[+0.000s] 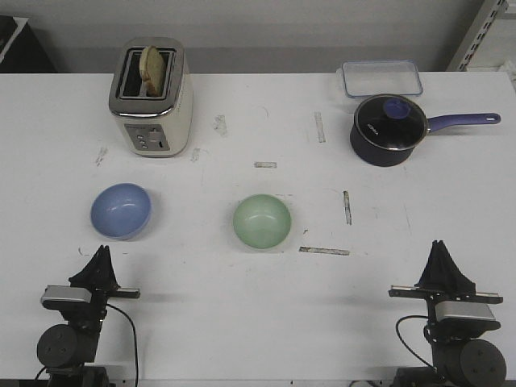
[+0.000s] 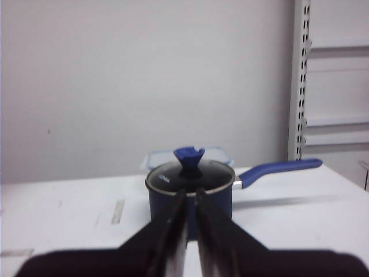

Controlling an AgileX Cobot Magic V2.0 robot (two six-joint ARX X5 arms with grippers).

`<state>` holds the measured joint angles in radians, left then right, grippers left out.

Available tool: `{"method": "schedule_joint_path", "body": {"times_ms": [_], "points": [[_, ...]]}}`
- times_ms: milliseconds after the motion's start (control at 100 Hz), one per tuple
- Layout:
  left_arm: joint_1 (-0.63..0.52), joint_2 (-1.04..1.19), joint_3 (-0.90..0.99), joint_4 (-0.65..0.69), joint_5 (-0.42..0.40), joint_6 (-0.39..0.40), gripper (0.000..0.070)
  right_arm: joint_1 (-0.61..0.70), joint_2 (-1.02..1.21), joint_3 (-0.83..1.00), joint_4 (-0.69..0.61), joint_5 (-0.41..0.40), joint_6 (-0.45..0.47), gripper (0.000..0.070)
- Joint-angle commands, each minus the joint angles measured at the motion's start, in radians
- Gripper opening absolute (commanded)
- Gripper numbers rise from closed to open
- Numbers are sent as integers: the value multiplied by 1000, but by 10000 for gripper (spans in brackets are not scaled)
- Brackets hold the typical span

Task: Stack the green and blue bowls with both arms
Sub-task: 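Reach the left gripper to the light blue bowl rim and grasp it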

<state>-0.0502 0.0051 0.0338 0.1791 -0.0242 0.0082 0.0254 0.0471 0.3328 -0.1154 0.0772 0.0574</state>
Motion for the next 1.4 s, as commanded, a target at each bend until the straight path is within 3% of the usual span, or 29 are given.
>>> {"method": "schedule_joint_path", "body": {"times_ms": [0,380,710,1070,1390], "points": [[-1,-2,-21,16,-2,-9,1,2,-3,0,11,2,13,13],[0,-1,-16,48,-6,-63,1,2,-3,0,10,2,13,13],[-1,80,139,-40,-6,-55,1,2,-3,0,10,2,13,13],[-1,451,469,-188,-6,9,1,2,-3,0,10,2,13,14],[-3,869,785,-294,-5,-5,1,2,-3,0,10,2,13,13]]}}
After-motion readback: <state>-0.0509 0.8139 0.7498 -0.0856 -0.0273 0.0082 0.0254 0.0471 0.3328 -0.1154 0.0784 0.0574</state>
